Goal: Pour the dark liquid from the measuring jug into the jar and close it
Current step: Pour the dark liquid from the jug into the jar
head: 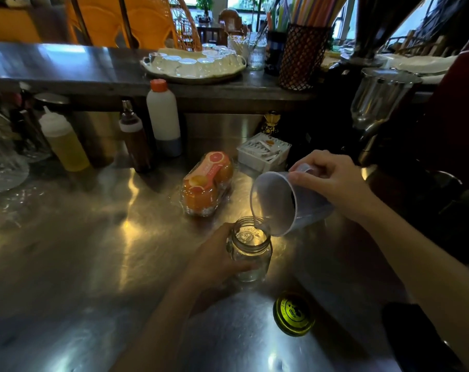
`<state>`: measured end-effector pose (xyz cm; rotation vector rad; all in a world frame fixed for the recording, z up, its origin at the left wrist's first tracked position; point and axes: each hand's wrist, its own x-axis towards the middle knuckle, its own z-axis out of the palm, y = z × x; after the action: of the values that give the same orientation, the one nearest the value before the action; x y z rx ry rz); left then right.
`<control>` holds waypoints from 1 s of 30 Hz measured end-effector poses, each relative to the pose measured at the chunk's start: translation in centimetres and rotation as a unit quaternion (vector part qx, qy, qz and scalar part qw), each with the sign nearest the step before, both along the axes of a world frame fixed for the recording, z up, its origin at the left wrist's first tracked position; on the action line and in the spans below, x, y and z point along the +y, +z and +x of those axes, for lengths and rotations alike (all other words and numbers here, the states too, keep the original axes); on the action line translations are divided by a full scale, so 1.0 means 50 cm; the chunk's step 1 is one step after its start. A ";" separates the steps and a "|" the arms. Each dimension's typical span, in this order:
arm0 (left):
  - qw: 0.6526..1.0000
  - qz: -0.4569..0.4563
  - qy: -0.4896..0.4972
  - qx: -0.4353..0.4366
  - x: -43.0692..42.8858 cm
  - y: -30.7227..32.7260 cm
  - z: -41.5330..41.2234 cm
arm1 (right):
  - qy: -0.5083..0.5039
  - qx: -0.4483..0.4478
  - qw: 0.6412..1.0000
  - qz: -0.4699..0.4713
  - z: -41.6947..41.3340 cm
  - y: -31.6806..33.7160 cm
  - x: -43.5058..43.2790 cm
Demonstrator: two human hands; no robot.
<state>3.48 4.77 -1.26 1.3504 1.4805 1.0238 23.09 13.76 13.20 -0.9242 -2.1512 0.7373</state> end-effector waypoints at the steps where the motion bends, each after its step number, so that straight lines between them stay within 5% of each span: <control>1: 1.000 0.000 -0.005 0.002 0.001 0.003 -0.001 | 0.003 -0.009 1.000 0.008 -0.005 0.002 0.001; 30: 0.998 -0.048 -0.013 -0.026 -0.008 0.020 -0.003 | 0.129 -0.192 0.953 0.197 -0.080 0.016 -0.017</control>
<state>3.34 4.37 -0.26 1.2628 1.4522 0.9530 19.08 12.90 14.00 -0.6152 -2.6687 0.2306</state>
